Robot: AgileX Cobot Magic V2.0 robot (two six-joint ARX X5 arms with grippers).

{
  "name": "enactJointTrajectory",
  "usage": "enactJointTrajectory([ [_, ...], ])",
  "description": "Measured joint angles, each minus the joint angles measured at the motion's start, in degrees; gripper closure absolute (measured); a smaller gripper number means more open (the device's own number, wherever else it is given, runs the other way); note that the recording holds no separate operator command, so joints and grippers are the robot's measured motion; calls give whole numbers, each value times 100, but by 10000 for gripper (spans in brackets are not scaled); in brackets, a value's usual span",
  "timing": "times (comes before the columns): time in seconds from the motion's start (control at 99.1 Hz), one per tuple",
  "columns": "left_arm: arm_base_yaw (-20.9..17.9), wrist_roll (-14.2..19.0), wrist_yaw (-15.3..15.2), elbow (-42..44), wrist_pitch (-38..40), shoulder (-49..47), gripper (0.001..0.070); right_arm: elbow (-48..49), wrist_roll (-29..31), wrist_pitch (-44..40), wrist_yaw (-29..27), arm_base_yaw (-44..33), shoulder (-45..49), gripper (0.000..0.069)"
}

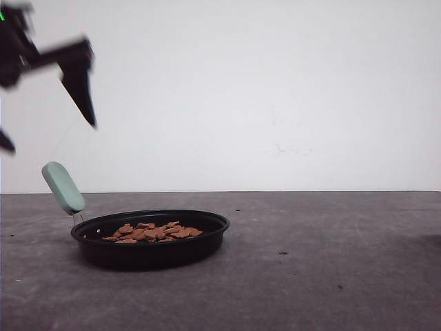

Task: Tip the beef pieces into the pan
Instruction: 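Open the left gripper and raise it away from the pan handle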

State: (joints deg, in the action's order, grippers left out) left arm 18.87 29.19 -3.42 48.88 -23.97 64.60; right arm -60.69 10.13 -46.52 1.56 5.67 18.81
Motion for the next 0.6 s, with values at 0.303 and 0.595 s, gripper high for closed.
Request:
enactJointTrajectory([
  [0.303, 0, -750, -540, 0, 184, -2837, 679, 608, -1333, 660, 2, 0, 179, 679],
  [0.595, 0, -1364, -1255, 11, -1419, -5117, 685, 1628, -1572, 1768, 310, 0, 164, 679],
])
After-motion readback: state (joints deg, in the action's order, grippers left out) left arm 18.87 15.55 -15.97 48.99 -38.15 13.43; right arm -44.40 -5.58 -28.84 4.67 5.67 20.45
